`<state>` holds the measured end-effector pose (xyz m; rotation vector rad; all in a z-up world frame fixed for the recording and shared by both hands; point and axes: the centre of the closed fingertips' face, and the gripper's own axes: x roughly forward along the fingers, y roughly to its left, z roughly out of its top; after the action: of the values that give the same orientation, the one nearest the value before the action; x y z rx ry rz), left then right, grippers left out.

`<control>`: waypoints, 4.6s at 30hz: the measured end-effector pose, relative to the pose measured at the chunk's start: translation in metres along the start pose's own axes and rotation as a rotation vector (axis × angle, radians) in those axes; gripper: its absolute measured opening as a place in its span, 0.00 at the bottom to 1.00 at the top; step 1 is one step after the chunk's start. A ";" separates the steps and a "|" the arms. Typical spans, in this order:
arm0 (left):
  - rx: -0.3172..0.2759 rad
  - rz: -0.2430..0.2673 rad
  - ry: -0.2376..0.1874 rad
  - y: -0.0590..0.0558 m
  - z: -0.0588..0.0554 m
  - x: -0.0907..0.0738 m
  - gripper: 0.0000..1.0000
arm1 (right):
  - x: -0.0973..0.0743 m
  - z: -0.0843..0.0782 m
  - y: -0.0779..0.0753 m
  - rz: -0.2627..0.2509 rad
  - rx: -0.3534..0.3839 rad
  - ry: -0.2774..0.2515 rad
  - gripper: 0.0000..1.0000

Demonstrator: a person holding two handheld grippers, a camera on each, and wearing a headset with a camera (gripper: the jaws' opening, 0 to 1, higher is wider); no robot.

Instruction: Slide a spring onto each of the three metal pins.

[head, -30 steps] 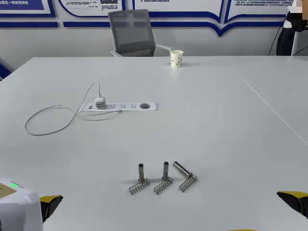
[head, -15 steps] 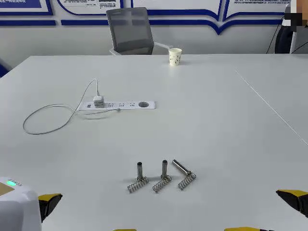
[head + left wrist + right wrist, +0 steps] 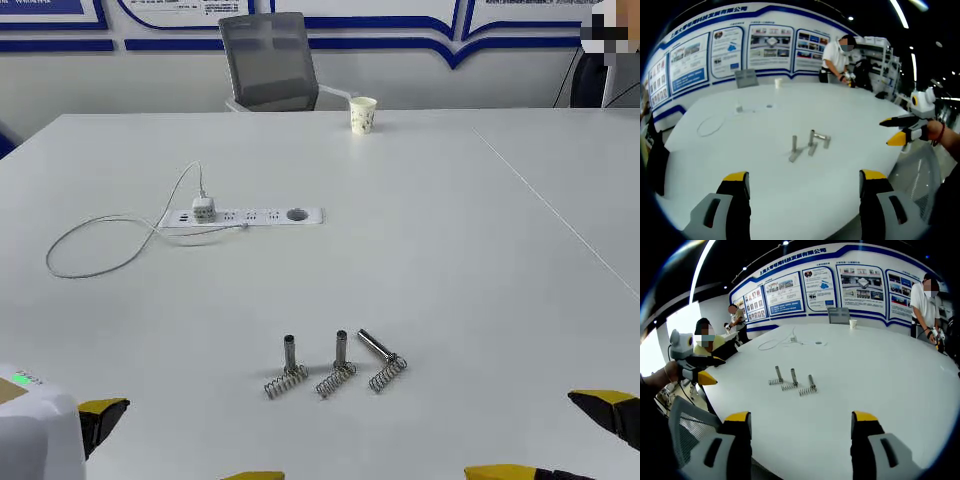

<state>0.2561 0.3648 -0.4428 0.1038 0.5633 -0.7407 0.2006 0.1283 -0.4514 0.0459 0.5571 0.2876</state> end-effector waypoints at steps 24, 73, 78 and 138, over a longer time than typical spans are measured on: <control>-0.010 -0.011 -0.024 -0.002 0.001 0.007 0.91 | 0.037 0.010 -0.010 0.015 -0.006 0.009 0.72; 0.012 -0.002 -0.041 0.002 0.002 0.023 0.86 | 0.141 0.045 -0.014 0.111 -0.142 0.042 0.50; 0.011 -0.006 -0.037 0.003 0.002 0.026 0.86 | 0.154 0.048 -0.016 0.116 -0.146 0.052 0.47; 0.006 -0.022 -0.024 0.003 0.001 0.048 0.78 | 0.233 0.019 -0.022 0.122 -0.156 0.189 0.09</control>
<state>0.2874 0.3379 -0.4671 0.0942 0.5402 -0.7641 0.4048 0.1732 -0.5577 -0.0996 0.7192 0.4569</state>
